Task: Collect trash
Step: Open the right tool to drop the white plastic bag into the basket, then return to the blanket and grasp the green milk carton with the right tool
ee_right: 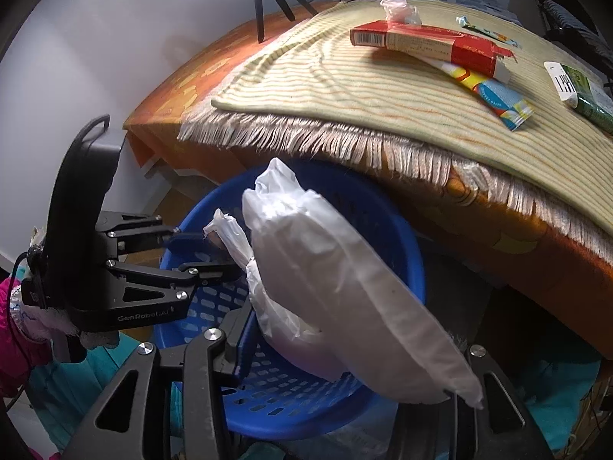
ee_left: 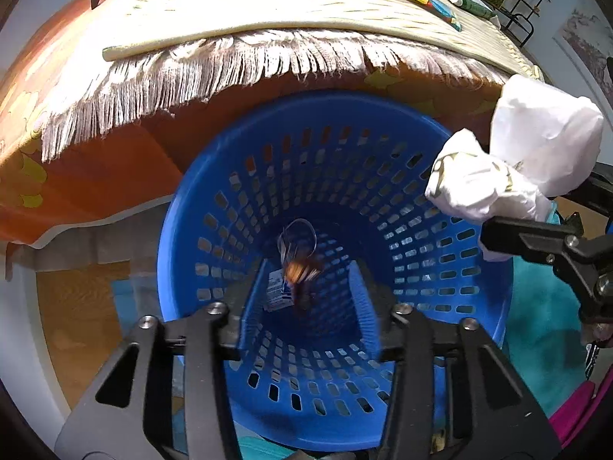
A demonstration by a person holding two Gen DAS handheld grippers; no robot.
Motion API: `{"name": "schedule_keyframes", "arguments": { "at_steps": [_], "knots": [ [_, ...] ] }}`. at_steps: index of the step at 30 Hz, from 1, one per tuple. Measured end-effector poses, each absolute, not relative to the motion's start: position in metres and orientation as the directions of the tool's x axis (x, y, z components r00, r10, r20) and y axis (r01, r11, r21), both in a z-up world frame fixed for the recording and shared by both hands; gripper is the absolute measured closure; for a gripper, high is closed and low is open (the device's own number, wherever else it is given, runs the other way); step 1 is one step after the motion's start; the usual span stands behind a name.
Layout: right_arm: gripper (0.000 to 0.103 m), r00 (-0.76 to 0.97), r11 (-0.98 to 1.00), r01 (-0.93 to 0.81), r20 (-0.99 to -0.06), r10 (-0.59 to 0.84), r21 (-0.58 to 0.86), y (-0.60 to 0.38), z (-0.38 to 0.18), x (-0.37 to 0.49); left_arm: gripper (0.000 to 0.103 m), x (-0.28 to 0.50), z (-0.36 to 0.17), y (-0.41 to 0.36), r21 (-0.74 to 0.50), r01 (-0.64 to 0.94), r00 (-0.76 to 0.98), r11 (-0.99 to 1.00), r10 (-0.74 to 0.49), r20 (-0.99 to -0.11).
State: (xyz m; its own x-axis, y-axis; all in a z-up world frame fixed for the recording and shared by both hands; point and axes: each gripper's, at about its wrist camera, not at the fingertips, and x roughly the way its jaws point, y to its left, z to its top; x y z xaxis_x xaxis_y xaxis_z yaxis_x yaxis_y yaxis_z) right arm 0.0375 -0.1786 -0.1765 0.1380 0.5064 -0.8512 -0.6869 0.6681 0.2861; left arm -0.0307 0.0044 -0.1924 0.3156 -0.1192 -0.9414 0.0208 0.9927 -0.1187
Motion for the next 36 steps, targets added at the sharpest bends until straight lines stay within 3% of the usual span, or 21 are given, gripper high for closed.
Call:
{"name": "schedule_keyframes", "arguments": {
  "at_steps": [2, 9, 17, 36],
  "knots": [
    [0.044, 0.134, 0.67, -0.685, -0.854, 0.503, 0.287, -0.177, -0.178, 0.038, 0.056, -0.028, -0.192, 0.005, -0.114, 0.022, 0.312, 0.993, -0.116, -0.943],
    [0.027, 0.135, 0.676, -0.677, -0.854, 0.502, 0.29, -0.177, -0.179, 0.041, 0.036, -0.021, -0.186, 0.003, -0.101, 0.009, 0.311, 0.995, -0.099, -0.945],
    [0.017, 0.153, 0.686, -0.67, -0.853, 0.499, 0.281, -0.184, -0.174, 0.043, 0.035, -0.017, -0.184, 0.007, -0.094, 0.005, 0.311, 0.996, -0.091, -0.946],
    [0.014, 0.296, 0.771, -0.579, -0.814, 0.5, 0.263, -0.234, -0.137, 0.082, 0.034, 0.031, -0.121, 0.008, -0.143, -0.019, 0.445, 0.989, -0.12, -0.887]
  ]
}}
